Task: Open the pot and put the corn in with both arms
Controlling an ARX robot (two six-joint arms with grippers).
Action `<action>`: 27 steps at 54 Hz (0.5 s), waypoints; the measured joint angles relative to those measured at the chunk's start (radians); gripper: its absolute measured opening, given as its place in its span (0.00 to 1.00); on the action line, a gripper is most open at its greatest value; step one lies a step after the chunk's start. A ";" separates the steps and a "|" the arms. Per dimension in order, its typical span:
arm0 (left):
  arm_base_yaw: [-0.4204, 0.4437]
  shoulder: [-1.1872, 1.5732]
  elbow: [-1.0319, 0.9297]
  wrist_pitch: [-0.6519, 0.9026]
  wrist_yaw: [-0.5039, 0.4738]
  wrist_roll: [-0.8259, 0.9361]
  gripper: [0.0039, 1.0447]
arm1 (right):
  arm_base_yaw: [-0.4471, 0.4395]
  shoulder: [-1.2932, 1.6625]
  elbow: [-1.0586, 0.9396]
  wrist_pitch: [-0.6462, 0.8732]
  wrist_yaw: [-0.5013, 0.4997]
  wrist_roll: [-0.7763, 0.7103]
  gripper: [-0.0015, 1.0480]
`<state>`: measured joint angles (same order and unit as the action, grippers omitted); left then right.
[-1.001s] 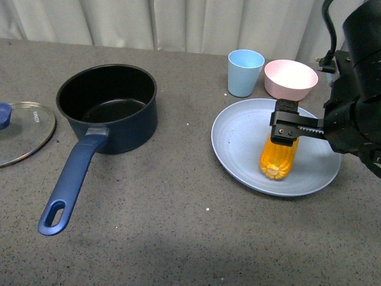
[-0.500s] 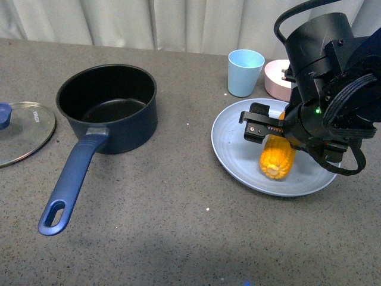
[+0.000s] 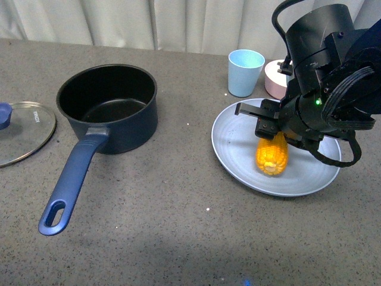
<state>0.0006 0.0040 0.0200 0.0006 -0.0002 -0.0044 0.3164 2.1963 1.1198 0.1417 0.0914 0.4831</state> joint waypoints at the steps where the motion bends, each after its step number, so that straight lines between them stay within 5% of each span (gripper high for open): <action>1: 0.000 0.000 0.000 0.000 0.000 0.000 0.94 | -0.001 -0.009 -0.006 0.001 -0.016 0.001 0.24; 17: 0.000 0.000 0.000 0.000 0.000 0.000 0.94 | 0.050 -0.261 -0.092 0.098 -0.499 0.202 0.17; 27: 0.000 0.000 0.000 0.000 0.000 0.000 0.94 | 0.200 -0.214 0.001 0.135 -0.512 0.316 0.15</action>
<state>0.0006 0.0040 0.0196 0.0006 -0.0006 -0.0044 0.5163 1.9820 1.1206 0.2771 -0.4202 0.7990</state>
